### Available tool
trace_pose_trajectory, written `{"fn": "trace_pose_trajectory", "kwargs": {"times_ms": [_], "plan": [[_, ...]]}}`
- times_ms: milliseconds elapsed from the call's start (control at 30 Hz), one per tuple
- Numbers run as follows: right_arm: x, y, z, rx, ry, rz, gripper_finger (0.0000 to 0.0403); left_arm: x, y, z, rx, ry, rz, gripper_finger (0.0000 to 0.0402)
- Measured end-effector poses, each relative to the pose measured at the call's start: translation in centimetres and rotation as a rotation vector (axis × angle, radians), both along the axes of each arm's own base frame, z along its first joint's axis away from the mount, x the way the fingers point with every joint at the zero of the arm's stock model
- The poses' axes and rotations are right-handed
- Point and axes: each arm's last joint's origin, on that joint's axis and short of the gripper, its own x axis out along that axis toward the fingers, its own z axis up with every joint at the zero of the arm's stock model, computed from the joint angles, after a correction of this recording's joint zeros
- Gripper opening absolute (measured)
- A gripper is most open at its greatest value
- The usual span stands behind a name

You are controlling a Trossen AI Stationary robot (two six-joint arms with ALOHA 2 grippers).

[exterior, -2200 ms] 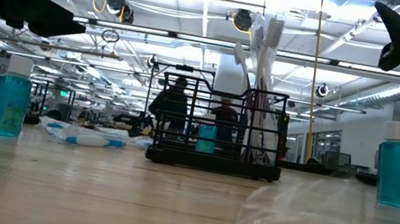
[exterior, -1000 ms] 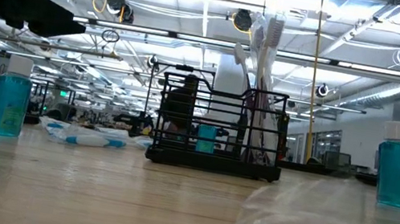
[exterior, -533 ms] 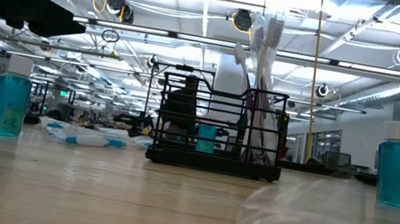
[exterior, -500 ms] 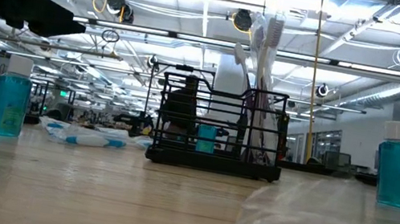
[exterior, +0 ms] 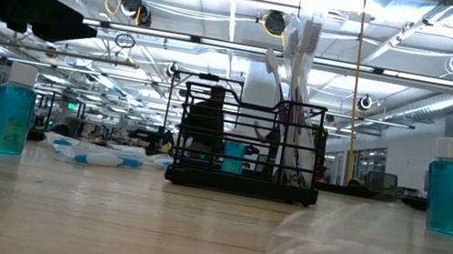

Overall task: Pick & Place toothbrushing station
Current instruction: Put the bottom right mouthwash into the middle section of the wire organizer

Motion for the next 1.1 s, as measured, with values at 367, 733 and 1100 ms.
{"fn": "trace_pose_trajectory", "kwargs": {"times_ms": [367, 733, 1100], "plan": [[-0.2, -0.9, 4.2, -0.123, 0.207, -0.057, 0.018, 0.0, 0.0, 0.0, 0.0, 0.0, 0.0, 0.0351], [1.6, -0.6, 6.8, -0.122, 0.003, -0.018, 0.018, 0.0, 0.0, 0.0, 0.0, 0.0, 0.0, 0.0351], [2.2, -0.5, 5.1, -0.155, -0.057, -0.026, 0.018, 0.0, 0.0, 0.0, 0.0, 0.0, 0.0, 0.0351]]}}
